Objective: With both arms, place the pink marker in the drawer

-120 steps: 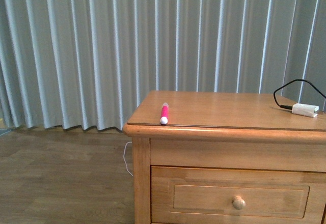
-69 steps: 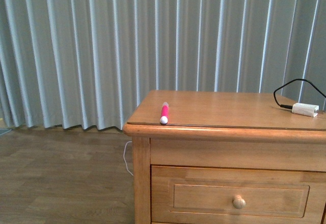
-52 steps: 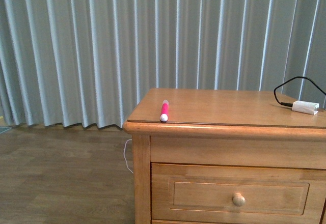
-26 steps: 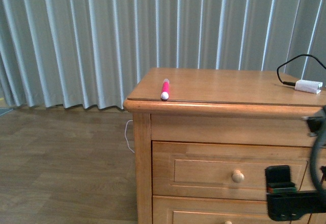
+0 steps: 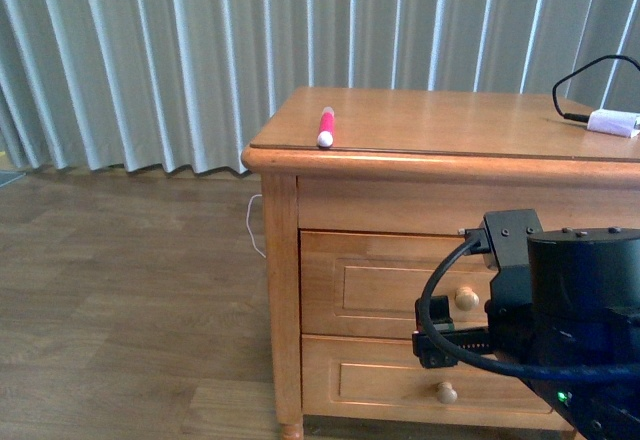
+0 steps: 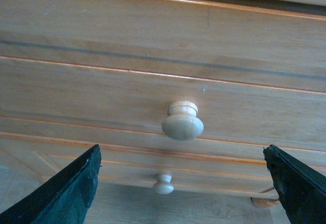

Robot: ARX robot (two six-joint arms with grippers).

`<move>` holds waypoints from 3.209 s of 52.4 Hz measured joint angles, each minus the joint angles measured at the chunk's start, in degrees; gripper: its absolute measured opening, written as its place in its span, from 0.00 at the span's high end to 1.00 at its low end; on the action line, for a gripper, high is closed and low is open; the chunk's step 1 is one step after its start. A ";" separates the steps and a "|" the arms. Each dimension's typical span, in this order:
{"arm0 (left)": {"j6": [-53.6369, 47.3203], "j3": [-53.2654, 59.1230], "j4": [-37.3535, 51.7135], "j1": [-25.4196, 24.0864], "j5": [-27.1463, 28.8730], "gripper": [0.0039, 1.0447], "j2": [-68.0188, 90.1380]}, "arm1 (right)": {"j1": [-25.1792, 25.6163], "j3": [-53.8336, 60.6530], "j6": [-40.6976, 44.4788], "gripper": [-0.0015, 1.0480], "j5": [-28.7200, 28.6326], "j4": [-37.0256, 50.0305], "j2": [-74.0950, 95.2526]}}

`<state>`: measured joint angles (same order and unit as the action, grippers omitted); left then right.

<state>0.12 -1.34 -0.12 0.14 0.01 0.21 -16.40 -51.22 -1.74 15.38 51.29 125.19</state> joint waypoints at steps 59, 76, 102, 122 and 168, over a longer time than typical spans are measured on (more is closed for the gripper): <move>0.00 0.00 0.00 0.00 0.00 0.06 0.00 | 0.77 -9.42 -2.75 0.78 1.86 -2.75 6.67; 0.00 0.00 0.00 0.00 0.00 0.06 0.00 | 1.22 -8.61 -3.89 0.79 0.28 -5.60 5.27; 0.00 0.00 0.00 0.00 0.00 0.06 0.00 | -0.33 14.45 -5.55 0.80 -1.62 -4.44 -10.01; 0.00 0.00 0.00 0.00 0.00 0.06 0.00 | -2.03 29.99 -6.05 0.71 -2.49 -4.04 -21.79; 0.00 0.00 0.00 0.00 0.00 0.06 0.00 | 2.32 23.56 -4.70 0.09 -12.24 -66.93 -84.74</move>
<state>0.12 -1.34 -0.12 0.14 0.01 0.21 -14.09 -27.66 -6.44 3.14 -15.64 40.45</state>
